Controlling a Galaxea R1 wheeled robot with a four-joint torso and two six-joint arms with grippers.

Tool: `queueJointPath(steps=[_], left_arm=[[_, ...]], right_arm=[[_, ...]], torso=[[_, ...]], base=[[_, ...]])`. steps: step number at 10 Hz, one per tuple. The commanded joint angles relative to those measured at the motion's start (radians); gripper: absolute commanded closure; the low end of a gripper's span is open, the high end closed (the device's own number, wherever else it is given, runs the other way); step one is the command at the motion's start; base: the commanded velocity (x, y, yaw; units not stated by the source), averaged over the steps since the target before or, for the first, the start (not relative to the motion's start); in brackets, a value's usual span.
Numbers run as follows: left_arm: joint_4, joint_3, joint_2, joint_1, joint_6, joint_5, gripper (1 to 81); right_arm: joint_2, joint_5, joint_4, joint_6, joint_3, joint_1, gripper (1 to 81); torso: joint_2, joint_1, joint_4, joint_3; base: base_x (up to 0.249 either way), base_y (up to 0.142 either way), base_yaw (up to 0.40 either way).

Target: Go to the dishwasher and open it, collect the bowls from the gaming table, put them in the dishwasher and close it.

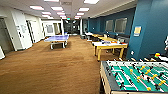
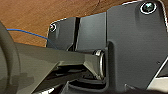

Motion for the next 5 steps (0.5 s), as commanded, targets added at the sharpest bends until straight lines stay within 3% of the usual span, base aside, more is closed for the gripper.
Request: queueJointPath(steps=[1, 5], left_arm=[[-0.003, 0.008, -0.01, -0.044, -0.003, 0.045, 1.0], [-0.002, 0.008, -0.01, -0.042, -0.003, 0.045, 1.0]], right_arm=[[0.006, -0.036, -0.02, -0.003, 0.009, 0.042, 1.0], [0.01, -0.036, -0.023, -0.003, 0.009, 0.042, 1.0]], torso=[[0.0, 0.0, 0.0, 0.0], [0.0, 0.0, 0.0, 0.0]], base=[[0.133, 0.0, 0.0], [0.132, 0.0, 0.0]])
